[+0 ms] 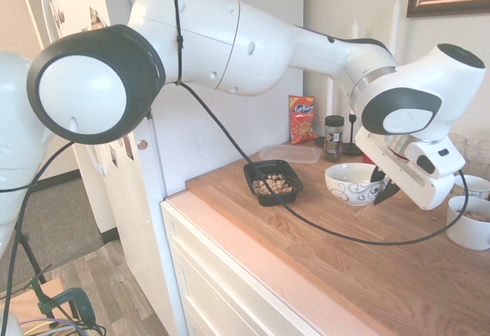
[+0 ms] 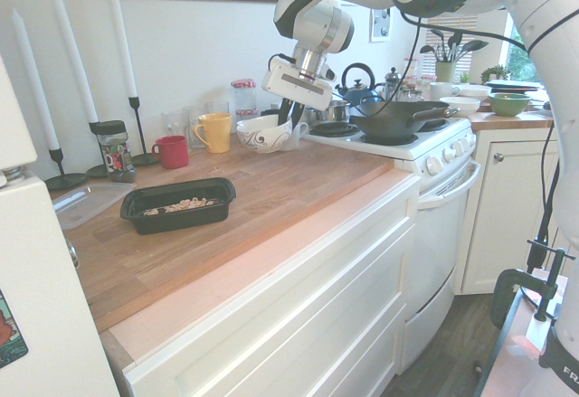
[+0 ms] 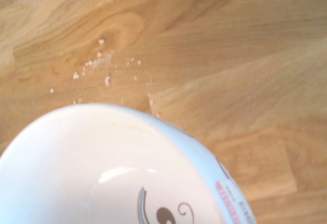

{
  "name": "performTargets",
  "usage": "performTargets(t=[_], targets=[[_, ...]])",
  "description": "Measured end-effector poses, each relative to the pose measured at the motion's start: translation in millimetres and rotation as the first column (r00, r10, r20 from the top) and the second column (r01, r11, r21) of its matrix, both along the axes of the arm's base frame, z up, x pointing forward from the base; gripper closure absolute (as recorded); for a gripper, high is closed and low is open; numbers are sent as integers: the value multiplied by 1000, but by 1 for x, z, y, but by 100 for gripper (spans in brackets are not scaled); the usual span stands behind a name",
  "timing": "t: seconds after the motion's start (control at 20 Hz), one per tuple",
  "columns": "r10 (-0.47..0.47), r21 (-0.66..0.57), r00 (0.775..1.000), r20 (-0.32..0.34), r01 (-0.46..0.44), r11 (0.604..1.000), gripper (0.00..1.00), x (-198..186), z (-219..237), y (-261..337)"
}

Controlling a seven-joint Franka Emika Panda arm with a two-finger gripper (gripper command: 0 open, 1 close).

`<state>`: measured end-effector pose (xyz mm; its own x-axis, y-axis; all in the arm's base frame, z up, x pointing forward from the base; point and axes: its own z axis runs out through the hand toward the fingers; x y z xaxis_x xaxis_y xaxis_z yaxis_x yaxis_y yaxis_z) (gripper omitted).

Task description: Pour the cereal into the box

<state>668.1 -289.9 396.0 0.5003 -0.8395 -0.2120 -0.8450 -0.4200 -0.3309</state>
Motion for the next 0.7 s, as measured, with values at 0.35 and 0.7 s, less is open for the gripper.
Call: performTargets(t=[0.35, 0.7], targets=[[20, 40, 1000, -17, -19, 999, 100, 11, -36, -14], [27, 51, 999, -38, -25, 998, 100, 20, -71, -4]])
